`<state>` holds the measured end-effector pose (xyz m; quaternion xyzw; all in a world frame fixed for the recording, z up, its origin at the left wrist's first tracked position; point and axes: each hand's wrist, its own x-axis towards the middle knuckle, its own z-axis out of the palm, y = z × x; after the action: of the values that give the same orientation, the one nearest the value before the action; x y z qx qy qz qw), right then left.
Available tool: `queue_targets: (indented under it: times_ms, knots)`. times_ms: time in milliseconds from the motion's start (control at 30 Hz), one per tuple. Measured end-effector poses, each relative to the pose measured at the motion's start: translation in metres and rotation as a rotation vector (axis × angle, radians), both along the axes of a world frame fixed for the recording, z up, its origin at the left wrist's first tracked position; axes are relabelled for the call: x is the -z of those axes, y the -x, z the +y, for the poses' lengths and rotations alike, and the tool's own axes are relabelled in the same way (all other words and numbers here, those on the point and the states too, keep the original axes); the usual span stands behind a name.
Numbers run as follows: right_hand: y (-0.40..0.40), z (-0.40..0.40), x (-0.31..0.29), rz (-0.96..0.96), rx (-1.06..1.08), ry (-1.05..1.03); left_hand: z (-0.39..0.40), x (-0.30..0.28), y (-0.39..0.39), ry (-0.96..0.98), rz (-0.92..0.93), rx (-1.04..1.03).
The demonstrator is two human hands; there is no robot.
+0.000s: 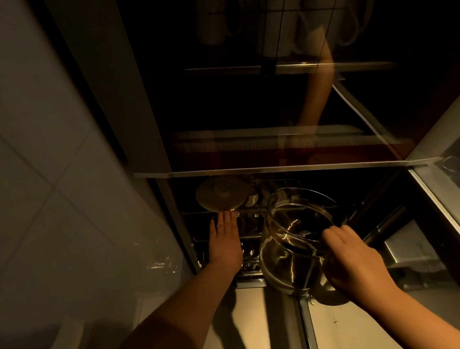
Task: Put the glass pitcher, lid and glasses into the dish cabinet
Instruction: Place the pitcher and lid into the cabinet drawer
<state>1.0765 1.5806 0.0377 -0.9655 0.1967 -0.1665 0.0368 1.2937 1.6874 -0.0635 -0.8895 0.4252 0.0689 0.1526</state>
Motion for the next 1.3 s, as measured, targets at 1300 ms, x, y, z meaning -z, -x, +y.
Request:
queue_targets:
  times_ms: [1300]
  knots:
    - [0.009, -0.003, -0.022, -0.013, -0.145, 0.053, 0.016, -0.097, 0.076, 0.973, 0.187, 0.574]
